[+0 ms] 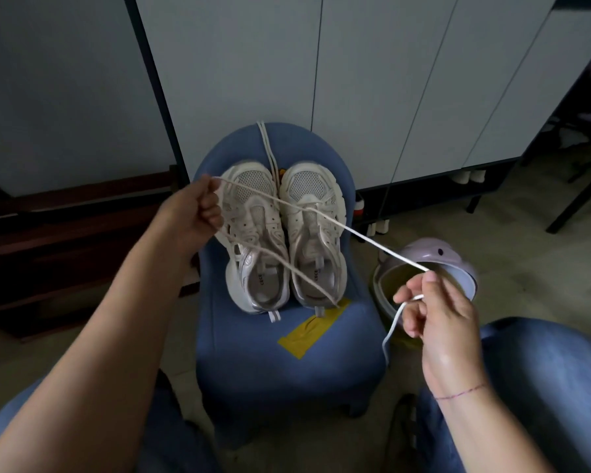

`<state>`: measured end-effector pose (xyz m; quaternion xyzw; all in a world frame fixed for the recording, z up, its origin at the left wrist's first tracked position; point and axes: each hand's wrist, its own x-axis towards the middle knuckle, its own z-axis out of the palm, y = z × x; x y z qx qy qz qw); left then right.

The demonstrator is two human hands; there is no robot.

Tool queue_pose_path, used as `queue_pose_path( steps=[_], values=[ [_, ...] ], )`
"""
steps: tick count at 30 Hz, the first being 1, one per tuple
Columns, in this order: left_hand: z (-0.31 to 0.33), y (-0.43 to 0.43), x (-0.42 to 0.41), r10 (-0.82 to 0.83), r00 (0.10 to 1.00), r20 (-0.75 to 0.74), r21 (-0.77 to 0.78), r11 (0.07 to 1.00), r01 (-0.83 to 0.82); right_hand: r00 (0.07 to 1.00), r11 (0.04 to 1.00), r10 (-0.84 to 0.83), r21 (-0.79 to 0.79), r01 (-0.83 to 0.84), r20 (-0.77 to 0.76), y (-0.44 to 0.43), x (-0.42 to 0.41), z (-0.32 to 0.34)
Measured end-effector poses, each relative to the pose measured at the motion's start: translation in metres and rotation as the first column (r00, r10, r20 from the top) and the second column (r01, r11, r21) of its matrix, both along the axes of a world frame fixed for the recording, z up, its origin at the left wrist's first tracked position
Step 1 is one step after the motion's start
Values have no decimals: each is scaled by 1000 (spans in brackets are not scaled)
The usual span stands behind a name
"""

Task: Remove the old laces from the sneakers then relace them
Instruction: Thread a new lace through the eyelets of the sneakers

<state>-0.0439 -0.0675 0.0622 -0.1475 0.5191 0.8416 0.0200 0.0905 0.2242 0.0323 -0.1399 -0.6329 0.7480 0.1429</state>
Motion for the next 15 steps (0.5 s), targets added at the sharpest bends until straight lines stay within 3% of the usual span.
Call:
queue_pose_path(
  steps=[3, 5, 6, 7, 8, 9, 10, 11, 13, 15],
  values=[
    [3, -8, 0, 68, 998, 15, -47, 997, -67, 999, 999, 27, -30, -26, 23, 7, 4, 1],
    [8, -3, 3, 142, 988, 52, -315, 942, -119, 998, 997, 57, -49, -56, 16, 10, 6, 5],
    [6, 0, 3, 190, 980, 57, -516, 846, -134, 997, 995, 78, -64, -77, 6, 9, 6, 7],
    [4, 4, 4, 252, 967, 21, -701, 693, -166, 995, 991, 103, -83, -104, -8, 7, 6, 10],
    [2, 8, 5, 283, 956, -83, -810, 539, -230, 991, 985, 132, -106, -133, -23, 4, 6, 14],
    [1, 16, 8, 258, 944, -203, -827, 471, -307, 986, 977, 160, -133, -164, -37, 1, 4, 18],
    [3, 29, 15, 190, 943, -273, -791, 514, -332, 980, 966, 191, -166, -197, -51, -3, 2, 22],
    [6, 45, 24, 75, 954, -291, -735, 620, -273, 973, 951, 222, -204, -231, -64, -7, -2, 26],
    [5, 82, 44, -254, 942, -221, -593, 801, 77, 958, 916, 274, -279, -288, -88, -13, -14, 36],
    [5, 112, 60, -515, 851, -107, -406, 804, 435, 947, 896, 299, -307, -321, -117, -17, -30, 45]
  ],
)
